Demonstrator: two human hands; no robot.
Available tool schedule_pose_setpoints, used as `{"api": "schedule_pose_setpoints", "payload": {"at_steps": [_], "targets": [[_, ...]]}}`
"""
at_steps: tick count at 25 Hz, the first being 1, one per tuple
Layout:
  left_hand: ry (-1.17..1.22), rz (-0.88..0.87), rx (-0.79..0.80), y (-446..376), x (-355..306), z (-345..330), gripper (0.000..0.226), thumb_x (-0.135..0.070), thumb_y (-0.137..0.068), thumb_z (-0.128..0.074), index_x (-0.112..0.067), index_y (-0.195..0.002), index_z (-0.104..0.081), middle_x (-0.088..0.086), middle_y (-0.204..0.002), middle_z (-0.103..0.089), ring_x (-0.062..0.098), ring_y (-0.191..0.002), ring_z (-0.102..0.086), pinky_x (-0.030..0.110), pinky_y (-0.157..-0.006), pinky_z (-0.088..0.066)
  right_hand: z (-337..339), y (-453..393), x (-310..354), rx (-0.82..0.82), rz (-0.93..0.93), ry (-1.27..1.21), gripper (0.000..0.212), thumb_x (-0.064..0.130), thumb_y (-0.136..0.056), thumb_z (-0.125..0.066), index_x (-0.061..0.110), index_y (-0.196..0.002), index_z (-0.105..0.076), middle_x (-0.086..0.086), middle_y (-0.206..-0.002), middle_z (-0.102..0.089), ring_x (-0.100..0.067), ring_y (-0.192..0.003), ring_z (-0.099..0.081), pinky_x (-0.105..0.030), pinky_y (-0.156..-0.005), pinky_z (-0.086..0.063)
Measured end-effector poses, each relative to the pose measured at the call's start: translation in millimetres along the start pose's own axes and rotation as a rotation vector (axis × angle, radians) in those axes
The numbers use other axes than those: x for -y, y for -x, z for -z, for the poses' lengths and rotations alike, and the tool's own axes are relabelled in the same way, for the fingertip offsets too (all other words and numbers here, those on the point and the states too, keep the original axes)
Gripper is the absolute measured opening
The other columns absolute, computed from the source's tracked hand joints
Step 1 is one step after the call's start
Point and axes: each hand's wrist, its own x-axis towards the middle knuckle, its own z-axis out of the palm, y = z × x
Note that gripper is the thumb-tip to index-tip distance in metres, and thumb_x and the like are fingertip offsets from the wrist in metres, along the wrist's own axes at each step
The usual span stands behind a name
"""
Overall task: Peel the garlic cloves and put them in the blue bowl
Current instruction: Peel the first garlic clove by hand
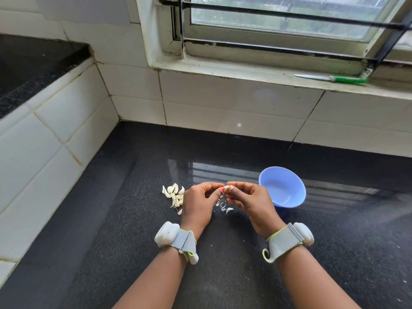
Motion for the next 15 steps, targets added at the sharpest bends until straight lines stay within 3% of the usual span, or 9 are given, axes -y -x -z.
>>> {"api": "schedule_pose_setpoints", "payload": {"at_steps": [4, 10, 15], "targets": [[-0.125, -0.079, -0.001, -0.7, -0.7, 0.1, 0.01, -0.02, -0.085, -0.068, -0.02, -0.092, -0.075, -0.01, -0.081, -0.072, -0.003, -0.071, -0.062, 0.004, -0.066, -0.043, -2.9, 1.9, 1.4, -0.001, 0.026, 0.052, 0.012, 0.003, -0.086, -0.068, 0.002, -0.097, -0.072, -0.016, -0.085, -0.074, -0.019, -0.077, -0.071, -0.026, -0.072, -0.06], [-0.17, -0.089, -0.005, -4.3, 1.0, -0.9, 0.006, -0.021, -0.084, -0.068, -0.017, -0.085, -0.073, -0.006, -0.079, -0.07, 0.007, -0.072, -0.063, 0.021, -0.069, -0.049, -4.3, 3.4, 0.7, 0.011, 0.02, 0.081, 0.008, 0.003, -0.086, -0.068, 0.005, -0.092, -0.073, -0.012, -0.081, -0.074, -0.016, -0.074, -0.069, -0.025, -0.072, -0.059], [-0.147, -0.057, -0.045, -5.8, 2.4, -0.3, 0.006, -0.021, -0.086, -0.066, -0.02, -0.082, -0.07, -0.006, -0.076, -0.068, 0.006, -0.07, -0.062, 0.018, -0.065, -0.048, -2.9, 2.5, 0.0, -0.015, 0.004, 0.029, 0.009, 0.002, -0.086, -0.068, 0.001, -0.094, -0.071, -0.01, -0.078, -0.073, -0.015, -0.071, -0.068, -0.027, -0.072, -0.06]]}}
